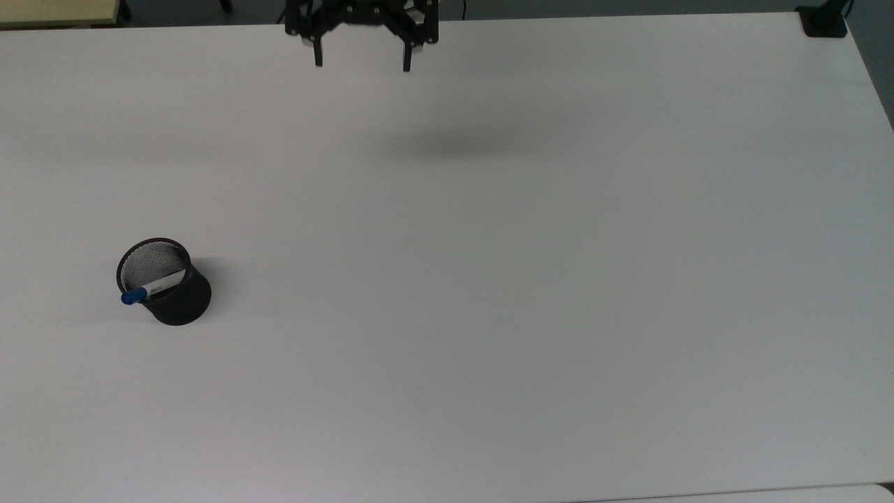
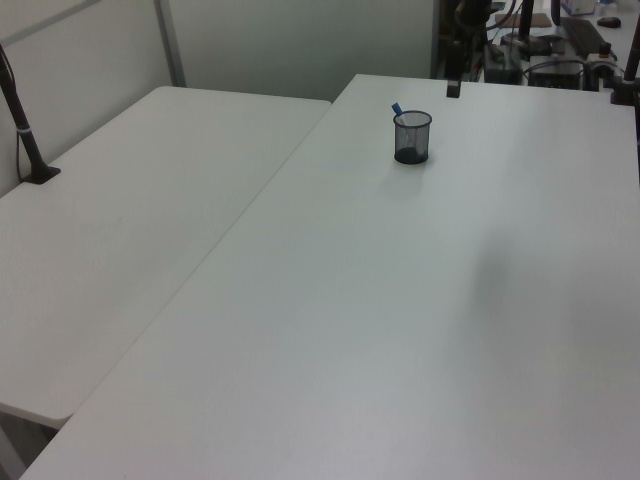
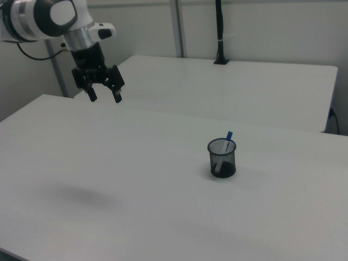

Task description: Insert the marker

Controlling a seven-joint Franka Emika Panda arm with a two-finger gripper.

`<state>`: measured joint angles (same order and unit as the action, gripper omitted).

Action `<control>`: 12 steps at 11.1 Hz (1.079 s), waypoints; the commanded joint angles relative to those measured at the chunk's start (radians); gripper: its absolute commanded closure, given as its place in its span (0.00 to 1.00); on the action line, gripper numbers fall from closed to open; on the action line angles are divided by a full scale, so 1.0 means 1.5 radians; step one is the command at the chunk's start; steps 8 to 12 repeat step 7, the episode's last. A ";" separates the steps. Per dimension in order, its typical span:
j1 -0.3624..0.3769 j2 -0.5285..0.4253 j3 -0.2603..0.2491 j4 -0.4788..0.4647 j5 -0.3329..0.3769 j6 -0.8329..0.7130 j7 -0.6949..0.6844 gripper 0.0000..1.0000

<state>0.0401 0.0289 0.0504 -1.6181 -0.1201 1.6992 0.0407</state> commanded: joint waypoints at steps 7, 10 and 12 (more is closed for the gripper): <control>0.058 -0.028 -0.079 -0.042 0.038 -0.001 0.017 0.00; 0.058 -0.028 -0.079 -0.042 0.038 -0.001 0.017 0.00; 0.058 -0.028 -0.079 -0.042 0.038 -0.001 0.017 0.00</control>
